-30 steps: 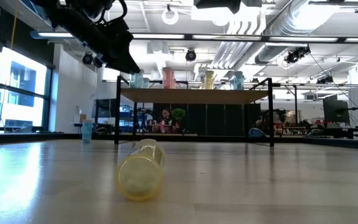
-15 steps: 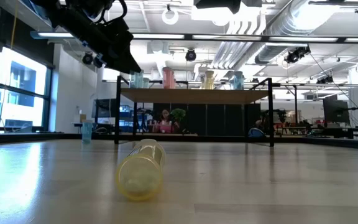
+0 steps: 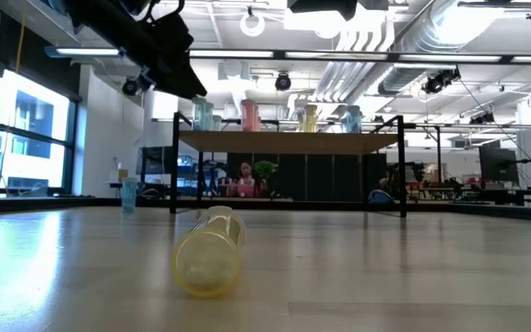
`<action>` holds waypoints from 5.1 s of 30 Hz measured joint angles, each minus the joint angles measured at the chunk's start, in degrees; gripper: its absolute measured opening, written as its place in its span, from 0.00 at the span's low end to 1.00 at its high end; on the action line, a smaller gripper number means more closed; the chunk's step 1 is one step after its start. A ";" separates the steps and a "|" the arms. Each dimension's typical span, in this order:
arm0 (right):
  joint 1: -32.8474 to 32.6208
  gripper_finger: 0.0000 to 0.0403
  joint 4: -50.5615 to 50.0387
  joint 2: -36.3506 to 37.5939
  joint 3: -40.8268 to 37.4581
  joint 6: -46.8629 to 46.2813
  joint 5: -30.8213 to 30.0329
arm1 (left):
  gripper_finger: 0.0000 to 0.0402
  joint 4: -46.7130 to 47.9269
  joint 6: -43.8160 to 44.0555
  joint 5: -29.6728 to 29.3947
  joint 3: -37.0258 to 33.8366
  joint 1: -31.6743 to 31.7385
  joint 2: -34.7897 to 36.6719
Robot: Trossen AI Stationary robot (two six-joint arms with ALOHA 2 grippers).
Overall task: Pick and place medicine bottles onto shelf by color
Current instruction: Put the green pill bottle on the shelf, then put the blue pill bottle on the shelf
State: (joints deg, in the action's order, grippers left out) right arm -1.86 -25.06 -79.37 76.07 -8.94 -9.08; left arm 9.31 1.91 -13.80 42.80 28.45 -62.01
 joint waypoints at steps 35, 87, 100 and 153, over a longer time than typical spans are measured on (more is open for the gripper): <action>-0.01 0.46 -0.24 0.00 0.00 0.00 0.02 | 0.52 6.35 1.09 -13.86 0.07 0.04 -0.78; -0.01 0.46 -0.59 0.00 0.00 -1.13 0.04 | 0.52 6.35 0.89 -10.92 0.03 0.04 4.38; -0.09 0.46 -1.83 -0.02 0.00 -4.93 0.07 | 0.52 6.40 0.87 3.62 0.03 -1.02 11.32; -3.38 0.46 3.46 -8.13 -0.02 -8.55 -2.23 | 0.52 7.14 17.29 -19.53 -33.02 -16.85 22.33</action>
State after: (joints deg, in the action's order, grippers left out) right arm -5.23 -21.60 -87.50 76.05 -17.49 -11.31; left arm 16.45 19.20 -33.34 9.78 11.60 -39.68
